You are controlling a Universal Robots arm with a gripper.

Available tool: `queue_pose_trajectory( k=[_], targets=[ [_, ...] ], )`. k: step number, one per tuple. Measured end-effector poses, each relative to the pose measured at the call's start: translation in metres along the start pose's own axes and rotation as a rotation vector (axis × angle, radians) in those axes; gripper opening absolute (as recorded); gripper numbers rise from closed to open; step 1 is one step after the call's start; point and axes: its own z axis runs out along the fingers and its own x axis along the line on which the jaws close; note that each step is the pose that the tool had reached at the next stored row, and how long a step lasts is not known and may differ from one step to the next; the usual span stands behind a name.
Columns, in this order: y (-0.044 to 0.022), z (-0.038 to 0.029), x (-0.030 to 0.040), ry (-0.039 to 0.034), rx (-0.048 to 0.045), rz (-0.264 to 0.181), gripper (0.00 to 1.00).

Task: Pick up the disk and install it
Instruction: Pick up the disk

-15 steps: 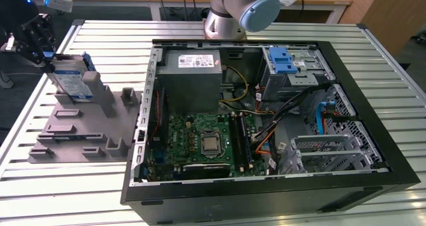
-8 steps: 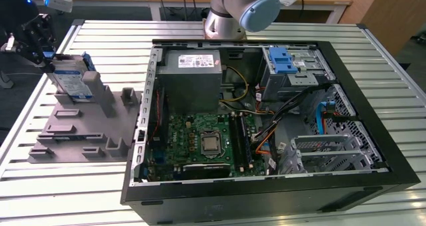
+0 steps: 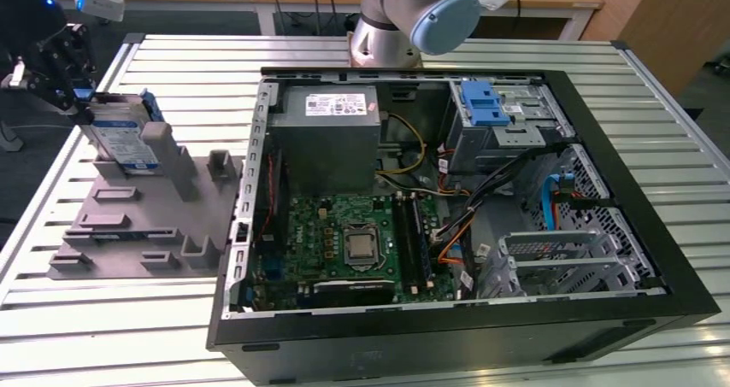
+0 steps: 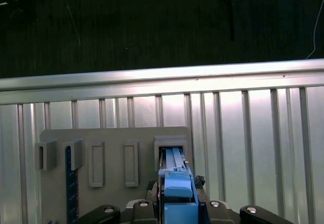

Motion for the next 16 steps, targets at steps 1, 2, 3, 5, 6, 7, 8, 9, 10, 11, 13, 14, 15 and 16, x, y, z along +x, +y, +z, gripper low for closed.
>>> queue_pose_trajectory(
  k=[1,2,3,5,6,7,8,9,10,11,13,14,15,16],
  targets=[
    [0.0,-0.0006,0.0,-0.0001,0.0002,0.0,0.36],
    [0.0,-0.0014,0.0,-0.0001,0.0003,0.0,0.36],
    [0.0,-0.0025,0.0,0.0001,-0.0002,0.0,0.36],
    [0.0,-0.0041,0.0001,0.0001,-0.0002,0.0,0.36],
    [0.0,-0.0048,0.0001,0.0001,-0.0002,0.0,0.36],
    [0.0,-0.0057,0.0001,0.0002,-0.0004,0.0,0.36],
    [0.0,-0.0064,0.0001,0.0001,-0.0003,0.0,0.36],
    [0.0,-0.0071,0.0001,0.0001,-0.0003,0.0,0.36],
    [0.0,-0.0077,0.0001,0.0002,-0.0004,0.0,0.36],
    [0.0001,-0.0083,0.0001,0.0002,-0.0003,0.0,0.36],
    [0.0001,-0.0096,0.0002,0.0002,-0.0003,0.0,0.36],
    [0.0001,-0.0102,0.0002,0.0001,-0.0003,0.0,0.36],
    [0.0001,-0.0107,0.0002,0.0001,-0.0002,0.0,0.36],
    [0.0001,-0.0113,0.0002,0.0002,-0.0003,0.0,0.36]
  ],
)
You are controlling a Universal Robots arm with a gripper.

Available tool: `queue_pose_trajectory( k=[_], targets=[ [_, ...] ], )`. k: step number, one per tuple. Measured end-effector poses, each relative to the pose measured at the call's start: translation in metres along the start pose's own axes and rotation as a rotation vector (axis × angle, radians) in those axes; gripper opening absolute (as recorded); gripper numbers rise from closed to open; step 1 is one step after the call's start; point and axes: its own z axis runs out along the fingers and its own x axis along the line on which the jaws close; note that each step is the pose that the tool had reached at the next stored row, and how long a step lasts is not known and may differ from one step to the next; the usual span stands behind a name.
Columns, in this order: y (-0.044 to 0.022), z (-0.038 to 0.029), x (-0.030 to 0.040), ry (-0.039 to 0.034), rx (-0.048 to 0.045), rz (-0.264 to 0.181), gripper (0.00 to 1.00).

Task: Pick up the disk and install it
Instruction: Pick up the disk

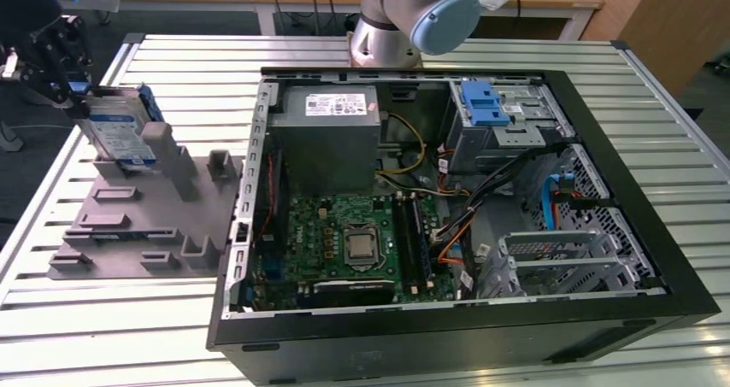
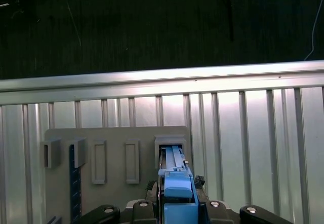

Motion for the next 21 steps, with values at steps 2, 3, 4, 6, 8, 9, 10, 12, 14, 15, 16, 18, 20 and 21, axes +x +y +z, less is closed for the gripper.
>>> queue_pose_trajectory(
  k=[2,3,4,6,8,9,10,12,14,15,16,18,20,21],
  targets=[
    [0.0,-0.0011,0.0,0.0,0.0,0.0,0.36],
    [0.0,-0.0015,0.0,0.0,0.0,0.0,0.36],
    [0.0,-0.0018,0.0,0.0,0.0001,0.0,0.36],
    [0.0,-0.002,0.0,-0.0001,0.0,0.0,0.36],
    [0.0,-0.0021,0.0,-0.0001,0.0,0.0,0.36],
    [0.0,-0.0021,0.0001,-0.0001,0.0,0.0,0.36],
    [0.0,-0.0023,0.0001,-0.0001,-0.0001,0.0,0.36],
    [0.0,-0.0036,0.0001,0.0,-0.0004,0.0,0.36],
    [0.0001,-0.005,0.0001,-0.0005,-0.0002,0.0,0.36],
    [0.0,-0.0058,0.0001,-0.0006,-0.0001,0.0,0.36],
    [0.0,-0.0064,0.0001,-0.0007,-0.0001,0.0,0.36],
    [0.0,-0.0078,0.0001,-0.0006,-0.0001,0.0,0.36],
    [0.0001,-0.0087,0.0002,-0.0008,0.0001,0.0,0.36],
    [0.0001,-0.0092,0.0002,-0.0008,0.0001,0.0,0.36]
  ],
)
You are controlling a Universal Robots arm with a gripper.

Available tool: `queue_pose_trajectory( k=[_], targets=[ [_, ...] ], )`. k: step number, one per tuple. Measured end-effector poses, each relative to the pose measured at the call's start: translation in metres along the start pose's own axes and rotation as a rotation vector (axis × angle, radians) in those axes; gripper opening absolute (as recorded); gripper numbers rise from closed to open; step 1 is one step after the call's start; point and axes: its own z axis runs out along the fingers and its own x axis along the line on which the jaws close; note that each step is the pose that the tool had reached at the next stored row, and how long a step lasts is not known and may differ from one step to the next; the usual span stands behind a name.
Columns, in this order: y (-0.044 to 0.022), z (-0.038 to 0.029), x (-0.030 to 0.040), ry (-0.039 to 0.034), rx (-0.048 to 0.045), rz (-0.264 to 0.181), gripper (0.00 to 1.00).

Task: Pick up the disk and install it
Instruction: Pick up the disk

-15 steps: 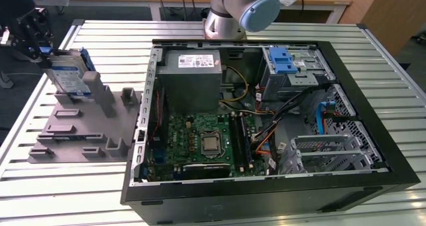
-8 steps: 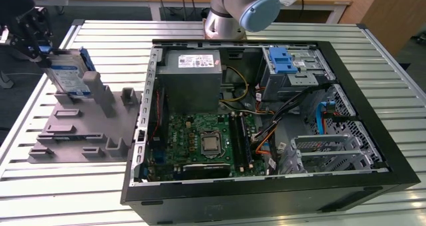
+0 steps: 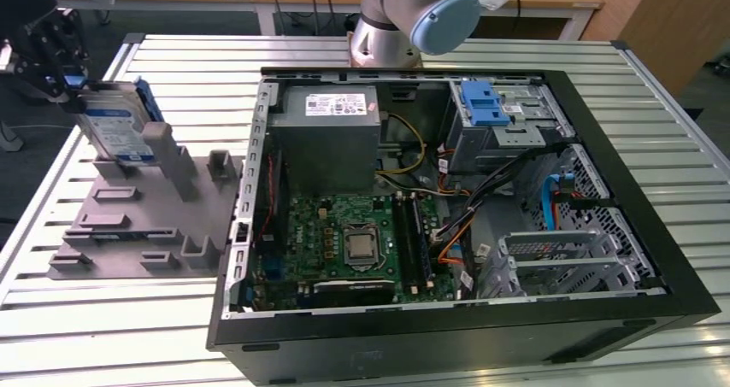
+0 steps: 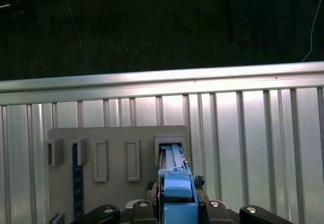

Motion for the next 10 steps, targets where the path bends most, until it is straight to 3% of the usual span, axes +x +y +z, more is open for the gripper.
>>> queue_pose_trajectory(
  k=[10],
  targets=[
    [0.0001,-0.0054,0.0001,-0.0001,0.0001,0.0,0.36]
  ],
)
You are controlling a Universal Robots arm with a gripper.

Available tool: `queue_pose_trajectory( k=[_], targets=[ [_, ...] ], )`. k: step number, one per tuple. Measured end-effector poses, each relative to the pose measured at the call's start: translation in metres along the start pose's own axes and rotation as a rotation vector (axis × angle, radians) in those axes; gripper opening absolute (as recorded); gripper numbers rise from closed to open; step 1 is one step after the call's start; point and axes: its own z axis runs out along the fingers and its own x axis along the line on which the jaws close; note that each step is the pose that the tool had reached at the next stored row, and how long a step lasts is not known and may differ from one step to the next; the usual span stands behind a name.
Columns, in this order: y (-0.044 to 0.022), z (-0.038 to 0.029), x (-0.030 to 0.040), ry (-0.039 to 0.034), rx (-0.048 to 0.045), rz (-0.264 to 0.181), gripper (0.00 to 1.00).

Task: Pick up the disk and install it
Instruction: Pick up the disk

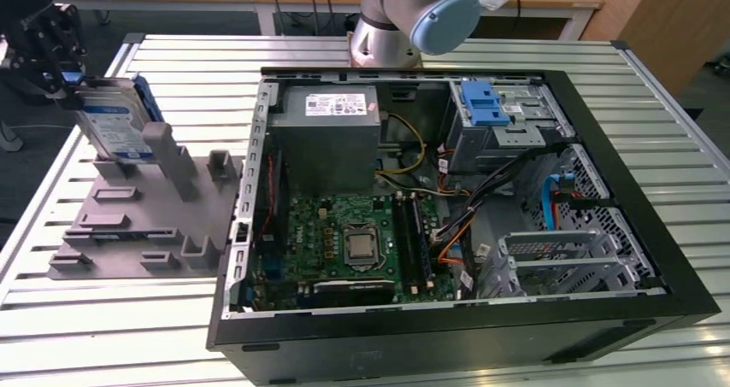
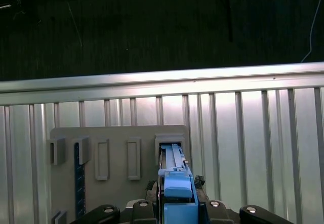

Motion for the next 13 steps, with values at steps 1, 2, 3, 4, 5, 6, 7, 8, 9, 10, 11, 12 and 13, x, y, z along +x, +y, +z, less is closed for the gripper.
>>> queue_pose_trajectory(
  k=[1,2,3,4,5,6,7,8,9,10,11,12,13],
  targets=[
    [0.0,-0.0003,0.0,0.0,-0.0001,0.0,0.36],
    [0.0,-0.0006,0.0,0.0001,-0.0001,0.0,0.36],
    [0.0,-0.0007,0.0,0.0,-0.0001,0.0,0.36],
    [0.0,-0.0019,0.0,0.0001,-0.0002,0.0,0.36],
    [0.0,-0.0031,0.0,0.0001,-0.0002,0.0,0.36],
    [0.0,-0.0032,0.0001,0.0001,-0.0002,0.0,0.36],
    [0.0,-0.0033,0.0,0.0001,-0.0002,0.0,0.36],
    [0.0,-0.0036,0.0,0.0001,-0.0002,0.0,0.36],
    [0.0,-0.0038,0.0001,0.0001,-0.0003,0.0,0.36],
    [0.0,-0.0041,0.0001,0.0002,-0.0003,0.0,0.36],
    [0.0,-0.0043,0.0001,0.0001,-0.0003,0.0,0.36],
    [0.0,-0.0045,0.0001,0.0001,-0.0002,0.0,0.36],
    [0.0,-0.0046,0.0001,0.0001,-0.0001,0.0,0.36]
  ],
)
